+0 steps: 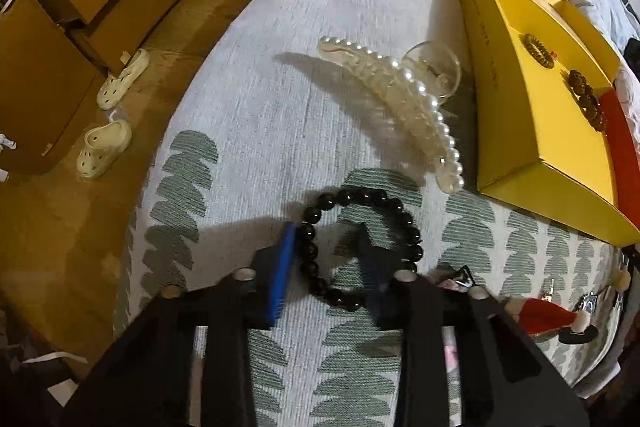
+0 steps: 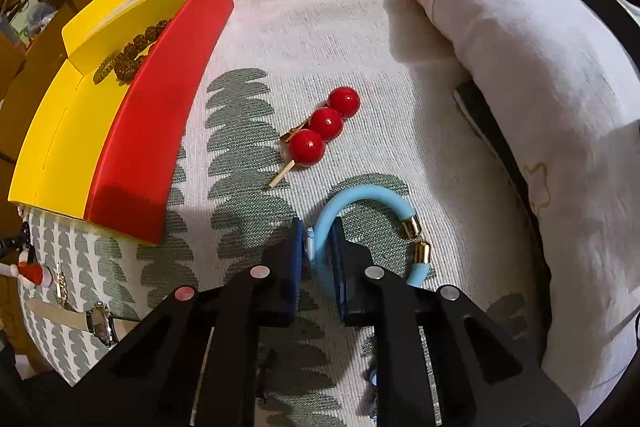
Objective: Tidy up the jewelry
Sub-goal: 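Close the left tool on the black bracelet while the right tool grips the blue bangle, then carry the black bracelet and blue bangle over the yellow box, then open both tools to release the bracelet and bangle into the box, then move the left tool to the pearl hair clip while the right tool reaches the red hairpin, then grasp the pearl hair clip with the left tool while the right tool grasps the red hairpin, then carry the pearl clip and red hairpin over the yellow box, then open both tools to drop the clip and hairpin into the box, withdraw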
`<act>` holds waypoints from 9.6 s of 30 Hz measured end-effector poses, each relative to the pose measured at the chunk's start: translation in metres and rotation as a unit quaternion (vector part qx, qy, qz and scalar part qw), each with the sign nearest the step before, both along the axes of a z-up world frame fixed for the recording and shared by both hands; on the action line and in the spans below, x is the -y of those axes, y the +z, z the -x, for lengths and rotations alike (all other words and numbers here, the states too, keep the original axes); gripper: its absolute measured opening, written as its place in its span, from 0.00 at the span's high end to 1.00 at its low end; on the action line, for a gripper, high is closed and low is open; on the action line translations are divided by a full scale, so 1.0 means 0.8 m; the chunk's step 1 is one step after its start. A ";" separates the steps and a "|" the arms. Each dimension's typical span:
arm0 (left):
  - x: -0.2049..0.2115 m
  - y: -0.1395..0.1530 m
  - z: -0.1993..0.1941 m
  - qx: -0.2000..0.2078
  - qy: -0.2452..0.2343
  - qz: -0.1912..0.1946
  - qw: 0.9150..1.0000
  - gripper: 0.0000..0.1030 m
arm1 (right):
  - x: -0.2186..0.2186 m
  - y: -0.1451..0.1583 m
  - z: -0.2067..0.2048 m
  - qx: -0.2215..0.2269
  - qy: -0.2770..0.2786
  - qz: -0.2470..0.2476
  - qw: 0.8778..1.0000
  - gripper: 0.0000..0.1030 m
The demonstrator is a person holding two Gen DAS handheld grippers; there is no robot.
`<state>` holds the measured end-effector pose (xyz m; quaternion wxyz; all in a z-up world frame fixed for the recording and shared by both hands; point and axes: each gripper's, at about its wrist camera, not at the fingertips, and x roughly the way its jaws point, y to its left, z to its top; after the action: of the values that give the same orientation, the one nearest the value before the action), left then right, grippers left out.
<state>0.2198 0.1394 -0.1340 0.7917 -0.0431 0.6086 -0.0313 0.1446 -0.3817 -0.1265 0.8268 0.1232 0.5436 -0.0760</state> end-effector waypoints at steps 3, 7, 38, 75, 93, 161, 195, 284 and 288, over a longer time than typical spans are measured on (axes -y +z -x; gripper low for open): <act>0.001 0.000 0.001 0.001 0.000 0.004 1.000 0.83 | -0.001 0.001 0.000 -0.001 -0.001 0.001 1.000 0.87; -0.001 0.003 0.004 0.000 0.003 0.019 1.000 0.91 | -0.002 0.007 0.006 0.004 -0.001 -0.008 1.000 0.87; 0.129 0.184 0.005 0.159 -0.070 0.098 0.980 0.91 | -0.162 0.169 -0.050 0.137 0.128 -0.027 0.982 0.87; 0.229 0.024 -0.146 0.018 -0.092 0.064 0.994 0.90 | -0.197 0.012 -0.181 0.007 0.146 -0.002 0.989 0.81; 0.154 0.117 -0.054 0.103 -0.085 0.023 0.991 0.33 | -0.196 0.094 -0.131 0.083 0.143 -0.015 0.986 0.46; 0.038 0.009 -0.094 -0.003 0.130 0.047 0.990 0.21 | 0.023 -0.005 -0.081 -0.006 -0.041 0.004 0.999 0.34; 0.019 0.028 -0.088 0.035 0.130 0.059 0.989 0.61 | 0.030 0.005 -0.073 0.007 -0.046 -0.023 0.999 0.80; 0.099 0.076 0.065 0.061 -0.038 -0.007 0.997 0.22 | -0.072 0.110 0.050 0.066 0.057 0.001 0.996 0.37; 0.095 0.063 0.077 0.051 -0.039 -0.019 0.998 0.22 | -0.062 0.101 0.064 0.047 0.046 0.013 0.998 0.37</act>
<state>0.1578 0.0631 -0.0834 0.8202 -0.0021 0.5696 -0.0528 0.0936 -0.3320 -0.0456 0.8557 0.0902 0.5080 -0.0391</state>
